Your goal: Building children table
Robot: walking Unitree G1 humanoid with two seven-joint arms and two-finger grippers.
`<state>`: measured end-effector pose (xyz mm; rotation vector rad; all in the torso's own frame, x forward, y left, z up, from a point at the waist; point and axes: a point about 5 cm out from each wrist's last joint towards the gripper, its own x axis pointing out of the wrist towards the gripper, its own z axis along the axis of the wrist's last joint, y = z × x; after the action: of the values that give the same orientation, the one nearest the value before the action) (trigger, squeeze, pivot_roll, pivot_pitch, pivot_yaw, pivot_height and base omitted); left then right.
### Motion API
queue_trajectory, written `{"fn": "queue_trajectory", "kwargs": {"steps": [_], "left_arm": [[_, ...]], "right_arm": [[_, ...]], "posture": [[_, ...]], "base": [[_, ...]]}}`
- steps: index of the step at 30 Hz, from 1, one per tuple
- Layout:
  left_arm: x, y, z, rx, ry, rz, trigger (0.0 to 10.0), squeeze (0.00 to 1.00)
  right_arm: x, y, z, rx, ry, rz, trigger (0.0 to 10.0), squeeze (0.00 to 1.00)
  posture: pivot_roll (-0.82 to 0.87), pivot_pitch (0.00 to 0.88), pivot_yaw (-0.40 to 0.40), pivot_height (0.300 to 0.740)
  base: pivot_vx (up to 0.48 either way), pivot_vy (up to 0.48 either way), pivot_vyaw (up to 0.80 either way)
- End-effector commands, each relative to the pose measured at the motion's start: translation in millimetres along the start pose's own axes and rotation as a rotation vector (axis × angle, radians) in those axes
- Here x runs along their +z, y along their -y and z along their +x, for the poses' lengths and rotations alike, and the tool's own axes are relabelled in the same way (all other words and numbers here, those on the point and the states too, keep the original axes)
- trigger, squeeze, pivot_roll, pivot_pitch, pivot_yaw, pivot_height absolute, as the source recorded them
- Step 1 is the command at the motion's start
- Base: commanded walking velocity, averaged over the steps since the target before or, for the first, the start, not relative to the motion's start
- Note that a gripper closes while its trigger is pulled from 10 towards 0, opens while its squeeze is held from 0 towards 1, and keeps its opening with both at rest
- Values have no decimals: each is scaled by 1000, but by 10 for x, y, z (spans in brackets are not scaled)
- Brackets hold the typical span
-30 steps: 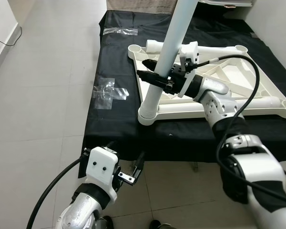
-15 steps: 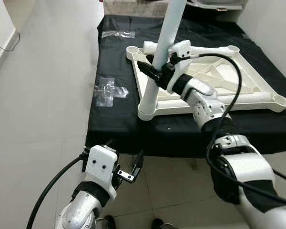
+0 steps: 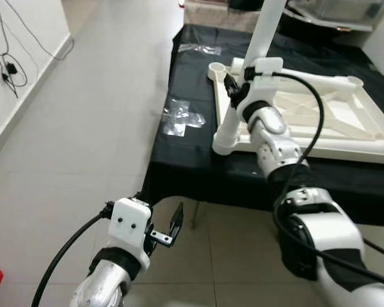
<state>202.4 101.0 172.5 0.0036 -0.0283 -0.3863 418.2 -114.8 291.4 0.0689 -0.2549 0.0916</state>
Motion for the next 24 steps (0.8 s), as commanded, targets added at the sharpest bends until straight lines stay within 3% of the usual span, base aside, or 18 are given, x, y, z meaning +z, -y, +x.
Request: {"fn": "queue_trajectory", "kwargs": {"steps": [1, 4, 10, 12, 14, 16, 20, 24], "left_arm": [[-46, 16, -19, -7, -22, -7, 10000, 0], [-47, 7, -21, -5, -20, -4, 10000, 0], [-45, 1, -18, -6, -19, -2, 10000, 0], [-45, 1, -18, -6, -19, -2, 10000, 0], [-45, -3, -9, -5, -18, -1, 10000, 0], [-45, -3, -9, -5, -18, -1, 10000, 0], [-44, -16, 7, -6, -16, 2, 10000, 0], [-47, -19, 12, -5, -16, 5, 10000, 0]], "right_arm": [[-630, 227, -181, -173, -257, -43, 10000, 0], [-601, 267, -185, -372, -258, -32, 10000, 0], [-493, 248, -185, -523, -203, -34, 10000, 0], [-493, 248, -185, -523, -203, -34, 10000, 0], [-410, 214, -201, -636, -162, -59, 10000, 0], [-410, 214, -201, -636, -162, -59, 10000, 0], [-386, 90, -296, -914, -223, -15, 10000, 0], [-370, 30, -310, -950, -216, 9, 10000, 0]], "posture": [[83, 267, -95, 740], [86, 267, -96, 740], [86, 266, -94, 740], [86, 266, -94, 740], [88, 265, -95, 740], [88, 265, -95, 740], [89, 263, -95, 740], [93, 260, -93, 740]], "base": [[0, 0, 0], [0, 0, 0], [0, 0, 0], [0, 0, 0], [0, 0, 0], [0, 0, 0], [0, 0, 0], [0, 0, 0]]}}
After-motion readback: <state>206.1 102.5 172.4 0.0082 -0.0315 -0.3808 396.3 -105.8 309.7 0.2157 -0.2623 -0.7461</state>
